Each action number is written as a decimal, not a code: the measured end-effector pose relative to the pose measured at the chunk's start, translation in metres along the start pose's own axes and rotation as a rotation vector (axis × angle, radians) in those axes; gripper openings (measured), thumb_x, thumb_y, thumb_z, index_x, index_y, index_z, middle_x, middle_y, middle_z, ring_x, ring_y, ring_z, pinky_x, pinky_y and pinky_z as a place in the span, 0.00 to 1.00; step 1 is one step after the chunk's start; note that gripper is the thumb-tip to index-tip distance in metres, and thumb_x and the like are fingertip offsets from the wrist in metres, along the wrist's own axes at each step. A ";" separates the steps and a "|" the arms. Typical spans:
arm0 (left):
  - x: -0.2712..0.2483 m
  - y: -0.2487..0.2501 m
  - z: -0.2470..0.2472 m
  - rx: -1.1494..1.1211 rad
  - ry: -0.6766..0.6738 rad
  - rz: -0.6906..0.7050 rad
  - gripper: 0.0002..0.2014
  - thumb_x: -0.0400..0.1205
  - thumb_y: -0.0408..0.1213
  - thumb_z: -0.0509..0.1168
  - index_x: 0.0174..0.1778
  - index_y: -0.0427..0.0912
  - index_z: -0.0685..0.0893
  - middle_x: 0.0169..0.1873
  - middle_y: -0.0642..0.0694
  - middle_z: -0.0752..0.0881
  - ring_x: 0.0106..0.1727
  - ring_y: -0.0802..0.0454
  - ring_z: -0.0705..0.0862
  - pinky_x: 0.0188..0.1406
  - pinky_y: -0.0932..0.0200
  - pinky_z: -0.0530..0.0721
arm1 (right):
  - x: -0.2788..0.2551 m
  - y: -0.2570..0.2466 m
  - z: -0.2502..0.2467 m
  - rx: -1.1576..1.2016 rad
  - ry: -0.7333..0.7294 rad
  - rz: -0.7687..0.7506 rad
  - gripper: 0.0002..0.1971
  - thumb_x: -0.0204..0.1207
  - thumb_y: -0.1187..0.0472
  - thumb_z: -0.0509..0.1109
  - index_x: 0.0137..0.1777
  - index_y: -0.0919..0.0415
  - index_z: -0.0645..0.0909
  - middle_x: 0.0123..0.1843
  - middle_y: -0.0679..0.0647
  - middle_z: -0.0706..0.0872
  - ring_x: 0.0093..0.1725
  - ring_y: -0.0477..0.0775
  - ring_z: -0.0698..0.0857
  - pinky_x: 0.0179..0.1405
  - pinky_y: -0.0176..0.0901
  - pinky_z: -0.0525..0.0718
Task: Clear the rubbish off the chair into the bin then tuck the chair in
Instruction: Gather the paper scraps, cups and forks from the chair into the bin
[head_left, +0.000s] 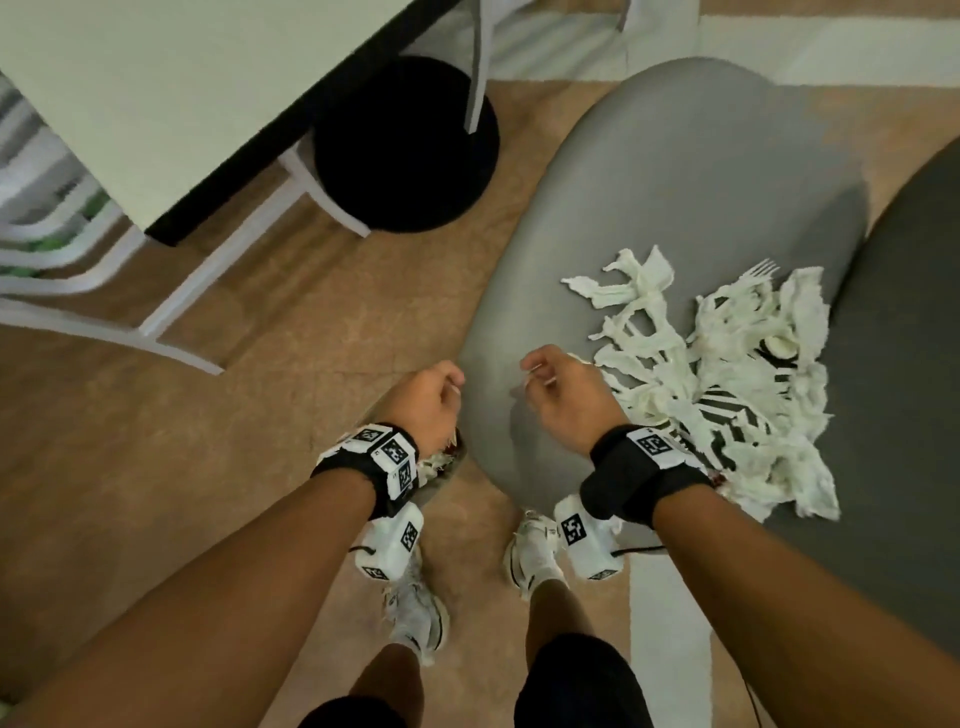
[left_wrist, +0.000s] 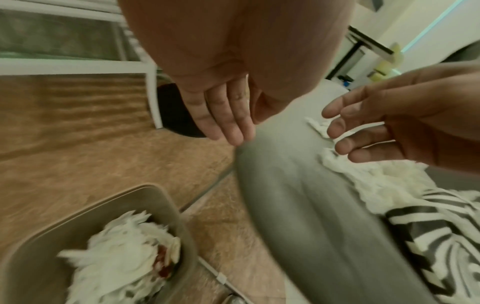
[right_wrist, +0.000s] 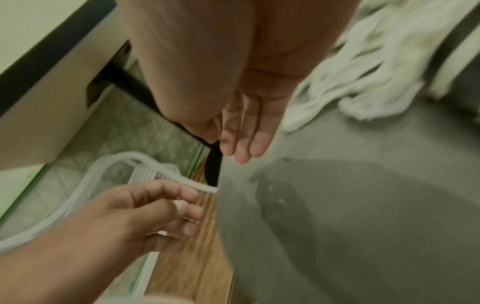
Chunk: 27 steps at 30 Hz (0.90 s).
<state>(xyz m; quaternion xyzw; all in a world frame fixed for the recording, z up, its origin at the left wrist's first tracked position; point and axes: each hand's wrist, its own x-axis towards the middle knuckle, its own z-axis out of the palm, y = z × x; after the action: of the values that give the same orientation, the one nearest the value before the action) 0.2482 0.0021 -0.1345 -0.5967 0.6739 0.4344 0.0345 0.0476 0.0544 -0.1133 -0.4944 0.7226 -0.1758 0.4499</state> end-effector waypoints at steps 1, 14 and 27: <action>0.006 0.019 0.007 0.012 0.000 0.042 0.09 0.83 0.37 0.59 0.54 0.51 0.83 0.43 0.50 0.90 0.44 0.47 0.88 0.50 0.48 0.86 | -0.002 0.013 -0.017 0.013 0.032 0.027 0.10 0.81 0.64 0.65 0.60 0.57 0.82 0.47 0.49 0.88 0.47 0.54 0.88 0.53 0.45 0.83; 0.048 0.178 0.132 0.314 -0.343 0.314 0.33 0.82 0.28 0.64 0.83 0.54 0.67 0.78 0.44 0.65 0.76 0.45 0.70 0.78 0.54 0.69 | -0.037 0.159 -0.173 -0.095 0.389 0.440 0.21 0.80 0.59 0.69 0.73 0.57 0.76 0.77 0.57 0.70 0.76 0.59 0.69 0.75 0.46 0.68; 0.060 0.181 0.129 0.425 -0.263 0.285 0.07 0.82 0.36 0.62 0.50 0.39 0.83 0.50 0.44 0.78 0.56 0.45 0.78 0.54 0.54 0.78 | -0.013 0.169 -0.161 0.000 0.348 0.406 0.15 0.82 0.59 0.66 0.67 0.58 0.81 0.55 0.57 0.87 0.56 0.58 0.85 0.60 0.52 0.85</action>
<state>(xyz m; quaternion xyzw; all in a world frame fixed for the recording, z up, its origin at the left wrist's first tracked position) 0.0190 0.0204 -0.1494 -0.4142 0.8165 0.3575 0.1845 -0.1778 0.1116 -0.1395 -0.3016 0.8736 -0.1642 0.3450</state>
